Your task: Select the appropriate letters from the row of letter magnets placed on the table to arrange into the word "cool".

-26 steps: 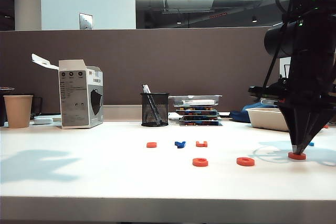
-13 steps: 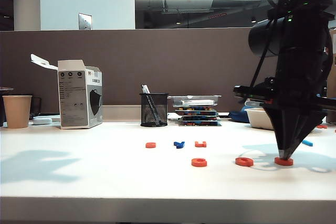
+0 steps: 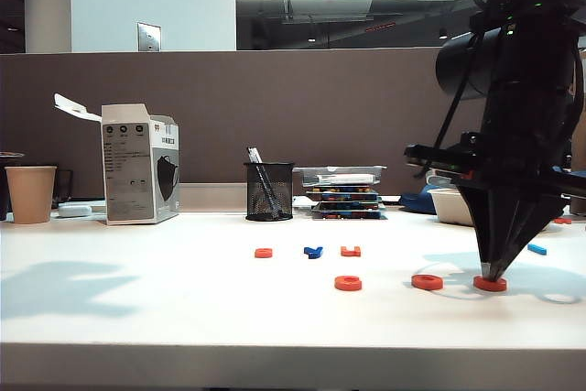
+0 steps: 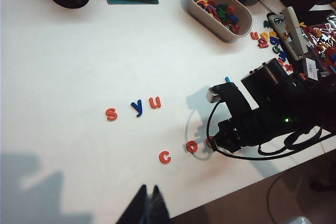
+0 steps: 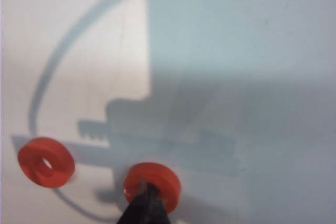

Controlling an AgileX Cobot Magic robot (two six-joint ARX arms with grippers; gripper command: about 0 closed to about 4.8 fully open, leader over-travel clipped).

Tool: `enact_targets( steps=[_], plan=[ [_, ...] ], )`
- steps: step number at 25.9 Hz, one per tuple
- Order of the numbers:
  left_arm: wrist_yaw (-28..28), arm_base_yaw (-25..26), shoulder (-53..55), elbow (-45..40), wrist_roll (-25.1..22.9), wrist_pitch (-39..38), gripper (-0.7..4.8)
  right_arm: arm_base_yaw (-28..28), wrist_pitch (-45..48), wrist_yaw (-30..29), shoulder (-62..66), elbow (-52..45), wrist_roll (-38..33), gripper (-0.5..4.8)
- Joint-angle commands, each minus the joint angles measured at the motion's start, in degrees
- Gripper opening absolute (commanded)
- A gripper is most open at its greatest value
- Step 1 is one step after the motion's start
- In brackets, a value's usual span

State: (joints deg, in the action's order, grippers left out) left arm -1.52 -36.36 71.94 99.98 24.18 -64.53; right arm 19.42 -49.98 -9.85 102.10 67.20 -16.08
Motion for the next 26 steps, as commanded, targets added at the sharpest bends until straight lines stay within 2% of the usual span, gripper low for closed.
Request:
enact_targets(
  steps=[1, 16, 21, 22, 25, 26],
  plan=[
    [-0.2, 0.1, -0.2, 0.2, -0.2, -0.2, -0.04, 0.1, -1.2, 1.0, -0.3, -0.5, -0.2, -0.06],
    [-0.2, 0.1, -0.2, 0.2, -0.2, -1.4, -0.04, 0.1, -0.4, -0.1, -3.0, 3.5, 0.2, -0.06],
    [-0.2, 0.1, -0.2, 0.2, -0.2, -1.4, -0.04, -1.2, -0.1, 10.3, -3.0, 8.1, 0.2, -0.03],
    [-0.2, 0.1, -0.2, 0.2, -0.2, -1.4, -0.04, -1.8, 0.0, 12.2, -3.0, 8.9, 0.2, 0.09],
    [-0.2, 0.1, -0.2, 0.2, -0.2, -1.4, -0.04, -3.8, 0.9, 15.7, -2.8, 11.1, 1.8, 1.49],
    [-0.2, 0.1, -0.2, 0.2, -0.2, -1.5, -0.04, -4.7, 1.4, 15.4, -2.4, 11.8, 2.8, 1.73]
  ],
)
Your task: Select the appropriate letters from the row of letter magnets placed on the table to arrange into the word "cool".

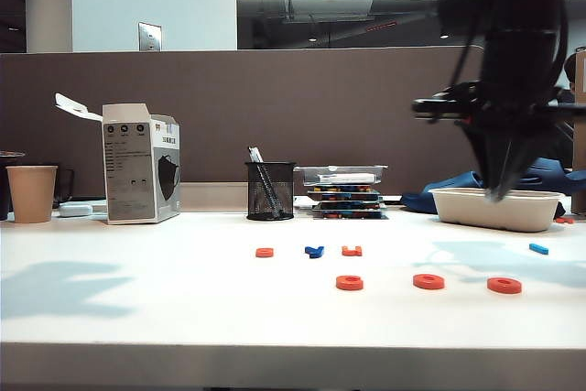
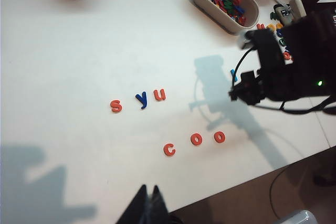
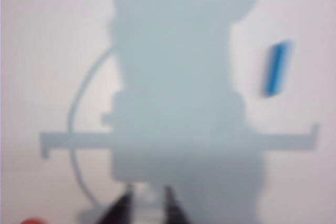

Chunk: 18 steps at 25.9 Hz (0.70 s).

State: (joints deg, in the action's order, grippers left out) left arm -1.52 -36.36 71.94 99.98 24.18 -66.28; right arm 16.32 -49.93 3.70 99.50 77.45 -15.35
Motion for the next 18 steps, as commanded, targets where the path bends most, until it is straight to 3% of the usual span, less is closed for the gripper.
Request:
enact_targets(
  steps=[1, 18],
  plan=[
    [-0.2, 0.1, -0.2, 0.2, -0.2, 0.3, -0.04, -2.3, 1.6, 1.5, 0.5, 2.1, 2.7, 1.72],
    [-0.2, 0.1, -0.2, 0.2, -0.2, -0.1, -0.04, -11.4, 5.3, -1.1, 13.9, 6.3, 3.9, 1.71]
  ],
)
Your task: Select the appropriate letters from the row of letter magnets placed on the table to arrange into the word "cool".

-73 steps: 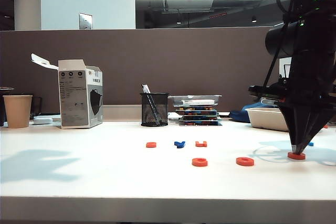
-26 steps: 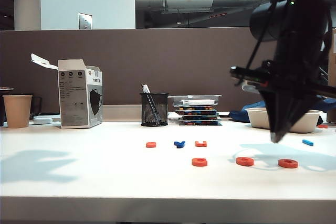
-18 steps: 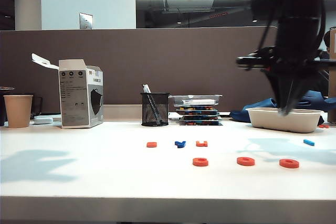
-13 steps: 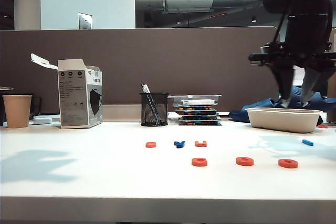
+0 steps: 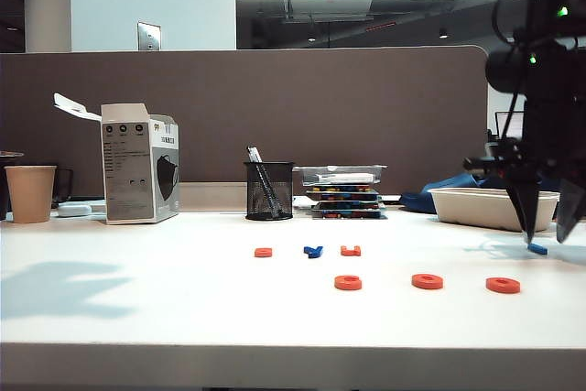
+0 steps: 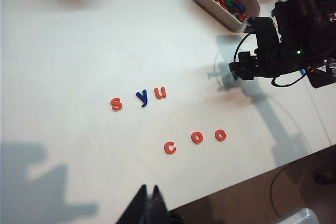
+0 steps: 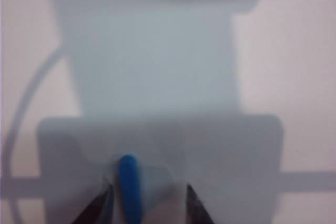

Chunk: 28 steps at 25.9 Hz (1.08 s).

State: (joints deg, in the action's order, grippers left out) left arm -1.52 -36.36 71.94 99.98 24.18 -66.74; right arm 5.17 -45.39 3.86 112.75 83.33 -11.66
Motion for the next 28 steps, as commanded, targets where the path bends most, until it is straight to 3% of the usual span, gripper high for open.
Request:
enact_targets(
  steps=[1, 5, 9, 12, 14, 17, 22, 28],
  plan=[
    [-0.2, 0.1, -0.2, 0.2, -0.2, 0.3, -0.04, -0.2, 0.9, -1.3, 1.0, 0.4, 0.2, 1.71],
    [-0.2, 0.1, -0.2, 0.2, -0.2, 0.4, -0.04, -0.1, 0.3, -1.3, 2.2, 0.4, 0.2, 1.68],
    [-0.2, 0.1, -0.2, 0.2, -0.2, 0.4, -0.04, 0.1, -2.0, -1.2, 2.6, 0.4, 0.1, 0.64],
    [-0.2, 0.1, -0.2, 0.2, -0.2, 0.4, -0.04, 0.1, -4.2, -0.2, 2.6, 0.4, 0.0, 0.39],
    [-0.2, 0.1, -0.2, 0.2, -0.2, 0.4, -0.04, 0.1, -5.4, 1.5, 2.6, 0.4, -0.1, -0.10],
    [-0.2, 0.1, -0.2, 0.2, -0.2, 0.4, -0.04, 0.1, -6.7, 1.5, 2.2, 0.4, 0.2, -0.06],
    [-0.2, 0.1, -0.2, 0.2, -0.2, 0.3, -0.04, 0.3, -8.9, -6.1, -1.8, 0.4, 0.1, -0.06],
    [-0.2, 0.1, -0.2, 0.2, -0.2, 0.4, -0.04, 1.3, -11.5, -6.4, -8.0, -0.5, 0.1, -0.06]
  ],
)
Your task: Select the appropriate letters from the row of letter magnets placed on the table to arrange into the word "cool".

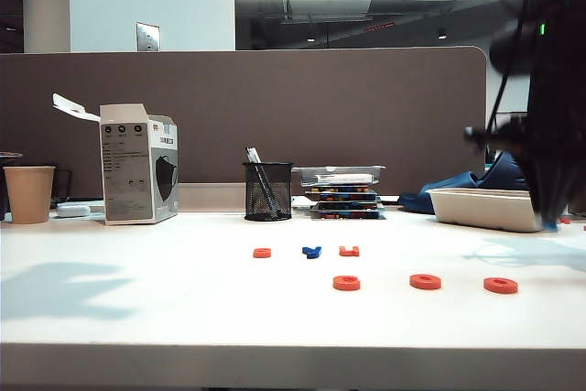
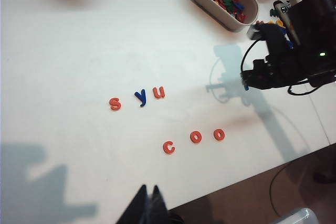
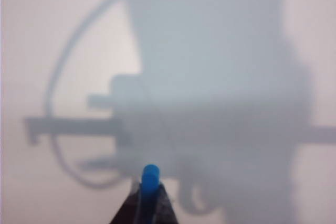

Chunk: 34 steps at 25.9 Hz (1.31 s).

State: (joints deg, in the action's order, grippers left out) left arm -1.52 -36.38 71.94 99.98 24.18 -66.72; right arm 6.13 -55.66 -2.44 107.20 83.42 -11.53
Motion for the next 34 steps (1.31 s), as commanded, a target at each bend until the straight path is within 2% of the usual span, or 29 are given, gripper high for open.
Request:
enact_targets(
  steps=[1, 5, 9, 15, 20, 30, 31, 32, 33, 34],
  plan=[
    [-0.2, 0.1, -0.2, 0.2, -0.2, 0.5, -0.04, 0.5, -1.3, -0.1, -3.8, -1.4, 0.0, -0.06],
    [-0.2, 0.1, -0.2, 0.2, -0.2, 0.5, -0.04, 1.5, -0.1, -0.2, -10.2, -7.8, -0.9, -0.06],
    [-0.2, 0.1, -0.2, 0.2, -0.2, 0.4, -0.04, 2.7, 5.8, -0.2, -16.9, -17.7, -1.4, -0.06],
    [-0.2, 0.1, -0.2, 0.2, -0.2, 0.4, -0.05, 3.9, 11.7, -2.6, -17.5, -24.0, -2.2, -0.06],
    [-0.2, 0.1, -0.2, 0.2, -0.2, 0.4, -0.05, 5.7, 13.4, -2.6, -16.1, -24.9, -2.6, -0.06],
    [-0.2, 0.1, -0.2, 0.2, -0.2, 0.4, -0.05, 5.7, 14.1, -3.1, -12.1, -26.3, -3.3, -0.04],
    [-0.2, 0.1, -0.2, 0.2, -0.2, 0.4, -0.05, 5.7, 14.1, -3.1, -12.1, -26.3, -3.3, 0.17],
    [-0.2, 0.1, -0.2, 0.2, -0.2, 0.5, -0.05, 5.7, 13.9, -3.2, -12.3, -26.2, -3.3, 0.95],
    [-0.2, 0.1, -0.2, 0.2, -0.2, 0.5, -0.05, 5.7, 13.9, -3.6, -12.3, -26.2, -3.3, 1.26],
    [-0.2, 0.1, -0.2, 0.2, -0.2, 0.5, -0.04, 5.7, 13.9, -3.8, -12.3, -26.2, -3.3, 1.28]
  ],
)
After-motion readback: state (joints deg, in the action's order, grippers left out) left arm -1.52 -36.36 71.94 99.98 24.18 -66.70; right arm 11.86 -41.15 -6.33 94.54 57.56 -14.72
